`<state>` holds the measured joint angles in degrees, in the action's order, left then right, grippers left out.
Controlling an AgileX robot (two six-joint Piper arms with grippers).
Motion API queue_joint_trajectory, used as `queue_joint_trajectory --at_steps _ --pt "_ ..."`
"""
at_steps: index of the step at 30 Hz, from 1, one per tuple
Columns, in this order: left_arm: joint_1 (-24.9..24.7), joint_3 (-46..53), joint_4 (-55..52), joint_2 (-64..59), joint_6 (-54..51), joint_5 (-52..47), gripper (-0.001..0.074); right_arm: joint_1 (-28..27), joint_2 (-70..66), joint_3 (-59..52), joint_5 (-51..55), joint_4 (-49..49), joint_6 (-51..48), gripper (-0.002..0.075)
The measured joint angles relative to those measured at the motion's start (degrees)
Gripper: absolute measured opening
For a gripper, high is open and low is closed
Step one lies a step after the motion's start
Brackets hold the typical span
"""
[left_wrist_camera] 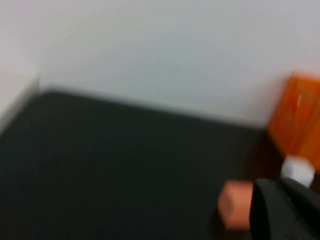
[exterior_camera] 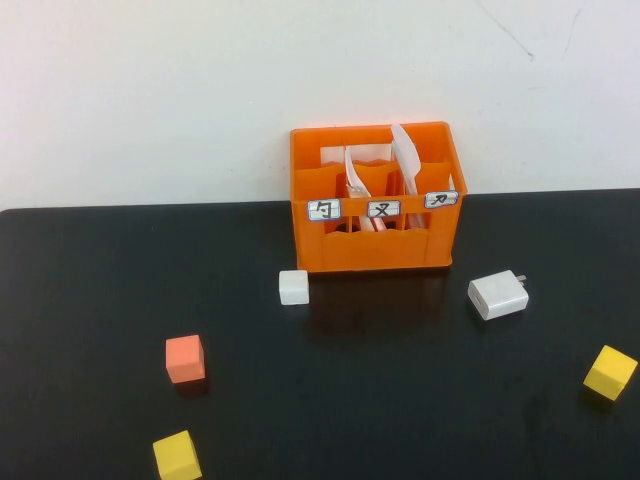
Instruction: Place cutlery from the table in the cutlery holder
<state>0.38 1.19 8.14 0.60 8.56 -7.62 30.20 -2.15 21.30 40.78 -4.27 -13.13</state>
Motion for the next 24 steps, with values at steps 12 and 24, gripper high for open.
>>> queue_joint_trajectory --at_steps 12,24 --pt "0.0 -0.33 0.8 0.0 0.2 -11.4 -0.0001 0.0 0.0 0.0 0.0 -0.05 0.0 -0.0002" --pt "0.1 -0.37 0.07 0.0 -0.81 -11.66 -0.0001 0.0 0.0 0.0 0.0 -0.05 0.0 -0.0002"
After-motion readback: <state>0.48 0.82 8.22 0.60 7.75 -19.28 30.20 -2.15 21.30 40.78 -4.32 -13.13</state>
